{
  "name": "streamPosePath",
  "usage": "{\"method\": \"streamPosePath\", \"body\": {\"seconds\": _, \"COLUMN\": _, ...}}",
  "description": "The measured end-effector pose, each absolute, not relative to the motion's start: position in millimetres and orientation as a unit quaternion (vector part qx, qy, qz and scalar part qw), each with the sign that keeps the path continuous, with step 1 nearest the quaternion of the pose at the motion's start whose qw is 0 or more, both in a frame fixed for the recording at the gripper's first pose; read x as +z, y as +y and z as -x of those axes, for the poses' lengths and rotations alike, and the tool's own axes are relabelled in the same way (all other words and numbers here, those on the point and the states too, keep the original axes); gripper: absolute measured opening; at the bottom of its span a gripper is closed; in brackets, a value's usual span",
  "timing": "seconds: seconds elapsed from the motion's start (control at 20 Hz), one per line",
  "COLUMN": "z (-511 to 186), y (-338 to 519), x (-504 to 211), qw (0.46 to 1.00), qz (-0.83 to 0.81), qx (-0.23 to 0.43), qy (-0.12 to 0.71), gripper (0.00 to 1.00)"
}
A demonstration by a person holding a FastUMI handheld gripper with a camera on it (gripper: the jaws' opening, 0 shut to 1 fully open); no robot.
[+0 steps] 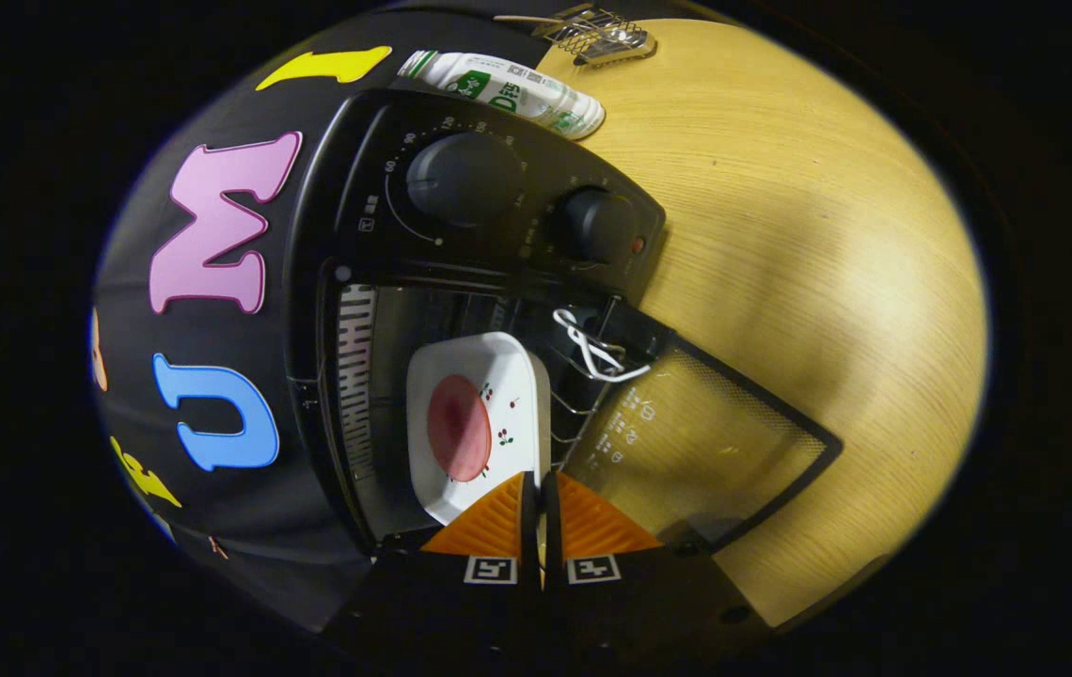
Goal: Open the toaster oven, put the food inside, and close the toaster oven door.
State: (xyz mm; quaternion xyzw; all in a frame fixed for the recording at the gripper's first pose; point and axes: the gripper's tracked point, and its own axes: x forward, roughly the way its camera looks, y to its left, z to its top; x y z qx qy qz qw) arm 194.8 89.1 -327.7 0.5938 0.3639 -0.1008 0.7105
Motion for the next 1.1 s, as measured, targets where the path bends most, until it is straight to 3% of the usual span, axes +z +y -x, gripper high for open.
{"method": "streamPosePath", "body": {"seconds": 0.45, "z": -245.4, "y": 103.8, "x": -327.5, "qw": 0.712, "qz": -0.625, "qx": -0.109, "qy": 0.302, "gripper": 0.07}}
{"method": "streamPosePath", "body": {"seconds": 0.6, "z": -252.9, "y": 114.6, "x": -320.6, "qw": 0.718, "qz": -0.625, "qx": -0.091, "qy": 0.292, "gripper": 0.17}}
{"method": "streamPosePath", "body": {"seconds": 0.7, "z": -240.2, "y": 119.3, "x": -313.2, "qw": 0.724, "qz": -0.618, "qx": -0.078, "qy": 0.296, "gripper": 0.18}}
{"method": "streamPosePath", "body": {"seconds": 0.95, "z": -216.7, "y": 134.7, "x": -291.4, "qw": 0.738, "qz": -0.601, "qx": -0.031, "qy": 0.306, "gripper": 0.63}}
{"method": "streamPosePath", "body": {"seconds": 1.05, "z": -202.5, "y": 139.4, "x": -282.4, "qw": 0.739, "qz": -0.595, "qx": -0.017, "qy": 0.314, "gripper": 0.99}}
{"method": "streamPosePath", "body": {"seconds": 1.1, "z": -196.3, "y": 139.0, "x": -278.2, "qw": 0.742, "qz": -0.592, "qx": -0.015, "qy": 0.315, "gripper": 0.98}}
